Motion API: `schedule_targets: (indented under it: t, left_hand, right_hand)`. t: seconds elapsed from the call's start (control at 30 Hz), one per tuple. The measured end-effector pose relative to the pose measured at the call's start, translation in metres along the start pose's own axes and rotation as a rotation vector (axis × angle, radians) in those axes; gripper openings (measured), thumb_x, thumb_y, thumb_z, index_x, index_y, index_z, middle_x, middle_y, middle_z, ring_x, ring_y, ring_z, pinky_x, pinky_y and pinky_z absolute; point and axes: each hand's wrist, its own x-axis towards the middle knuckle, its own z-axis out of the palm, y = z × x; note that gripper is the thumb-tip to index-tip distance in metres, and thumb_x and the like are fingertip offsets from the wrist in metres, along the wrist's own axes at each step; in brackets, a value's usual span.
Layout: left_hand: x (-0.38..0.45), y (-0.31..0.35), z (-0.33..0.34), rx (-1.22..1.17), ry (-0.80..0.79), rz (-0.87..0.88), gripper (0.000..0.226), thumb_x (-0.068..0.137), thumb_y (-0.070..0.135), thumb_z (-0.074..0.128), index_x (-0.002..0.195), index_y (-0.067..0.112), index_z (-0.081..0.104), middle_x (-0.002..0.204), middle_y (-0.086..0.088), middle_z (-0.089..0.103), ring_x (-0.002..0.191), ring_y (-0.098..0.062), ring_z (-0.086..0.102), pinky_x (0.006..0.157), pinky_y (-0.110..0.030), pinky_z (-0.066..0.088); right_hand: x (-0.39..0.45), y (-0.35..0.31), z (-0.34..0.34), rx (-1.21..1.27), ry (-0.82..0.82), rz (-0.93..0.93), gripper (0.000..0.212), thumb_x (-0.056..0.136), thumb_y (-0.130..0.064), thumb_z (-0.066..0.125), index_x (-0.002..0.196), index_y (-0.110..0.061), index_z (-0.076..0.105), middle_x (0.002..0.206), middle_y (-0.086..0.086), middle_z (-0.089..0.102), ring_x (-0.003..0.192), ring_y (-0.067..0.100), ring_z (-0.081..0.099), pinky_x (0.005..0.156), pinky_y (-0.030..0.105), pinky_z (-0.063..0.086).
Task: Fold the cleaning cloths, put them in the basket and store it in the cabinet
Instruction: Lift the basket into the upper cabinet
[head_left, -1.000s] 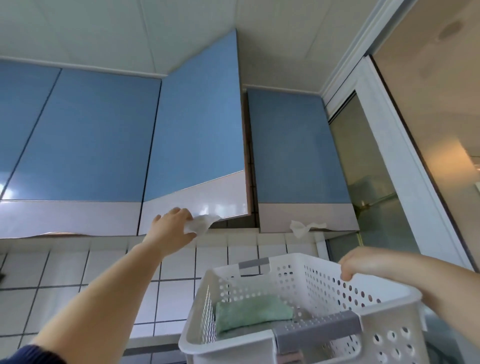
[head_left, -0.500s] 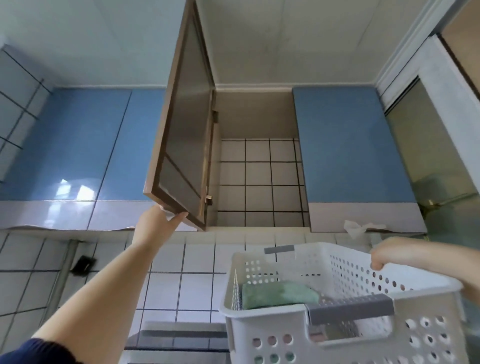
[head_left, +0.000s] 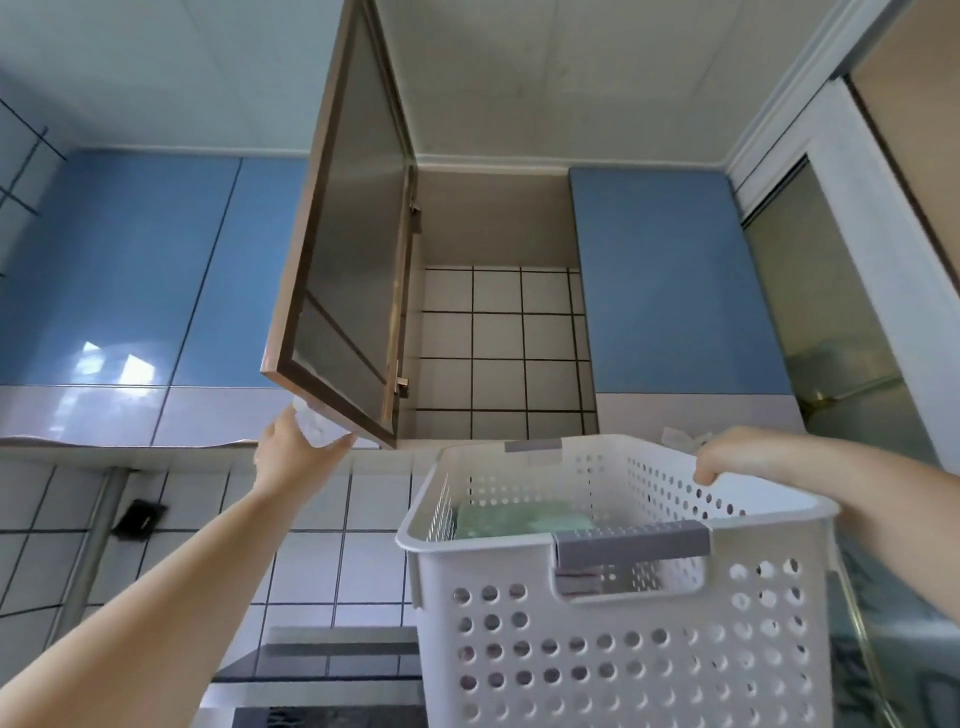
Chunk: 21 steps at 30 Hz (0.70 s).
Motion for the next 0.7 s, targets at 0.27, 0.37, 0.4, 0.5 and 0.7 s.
schedule_targets:
  t: [0.27, 0.37, 0.4, 0.5, 0.7]
  left_hand:
    - [-0.146, 0.039, -0.034, -0.832, -0.687, -0.125, 0.096, 0.052, 0.078, 0.067, 0.136, 0.04, 0.041, 0.14, 0.002, 0.05, 0.128, -0.022, 0.048, 0.105, -0.054, 0.036]
    - [-0.192, 0.062, -0.04, -0.989, -0.802, -0.016, 0.088, 0.046, 0.076, 0.072, 0.126, 0.047, 0.05, 0.13, 0.01, 0.059, 0.12, -0.023, 0.057, 0.094, -0.053, 0.046]
    - [-0.203, 0.069, -0.041, -1.007, -0.801, 0.012, 0.091, 0.043, 0.075, 0.074, 0.126, 0.047, 0.048, 0.128, 0.011, 0.06, 0.118, -0.022, 0.058, 0.092, -0.051, 0.048]
    - [-0.218, 0.085, -0.04, -0.953, -0.746, 0.067, 0.099, 0.038, 0.065, 0.084, 0.125, 0.046, 0.042, 0.119, 0.006, 0.066, 0.107, -0.025, 0.065, 0.086, -0.048, 0.051]
    - [-0.205, 0.117, -0.037, -0.916, -0.496, 0.024, 0.063, 0.056, 0.038, 0.08, 0.109, 0.027, 0.047, 0.08, -0.002, 0.071, 0.07, -0.022, 0.069, 0.055, -0.034, 0.055]
  right_hand:
    - [-0.025, 0.002, -0.021, 0.071, 0.015, -0.028, 0.021, 0.086, -0.012, 0.059, 0.106, -0.009, 0.058, 0.099, 0.009, 0.057, 0.075, 0.02, 0.055, 0.057, 0.025, 0.037]
    - [-0.032, 0.003, -0.032, 0.071, 0.003, -0.027, 0.025, 0.086, -0.013, 0.059, 0.111, -0.005, 0.06, 0.106, 0.012, 0.059, 0.091, 0.028, 0.057, 0.066, 0.027, 0.041]
    - [-0.034, 0.004, -0.035, 0.074, -0.004, -0.031, 0.027, 0.087, -0.013, 0.059, 0.112, -0.005, 0.06, 0.107, 0.013, 0.059, 0.093, 0.029, 0.057, 0.068, 0.027, 0.042]
    - [-0.043, 0.003, -0.043, 0.041, -0.01, -0.062, 0.021, 0.089, -0.014, 0.057, 0.109, -0.008, 0.057, 0.104, 0.01, 0.053, 0.091, 0.025, 0.051, 0.06, 0.025, 0.036]
    - [-0.036, 0.006, -0.051, 0.194, -0.124, -0.191, 0.005, 0.081, -0.006, 0.055, 0.077, -0.006, 0.058, 0.085, 0.012, 0.058, 0.068, 0.022, 0.055, 0.055, 0.023, 0.04]
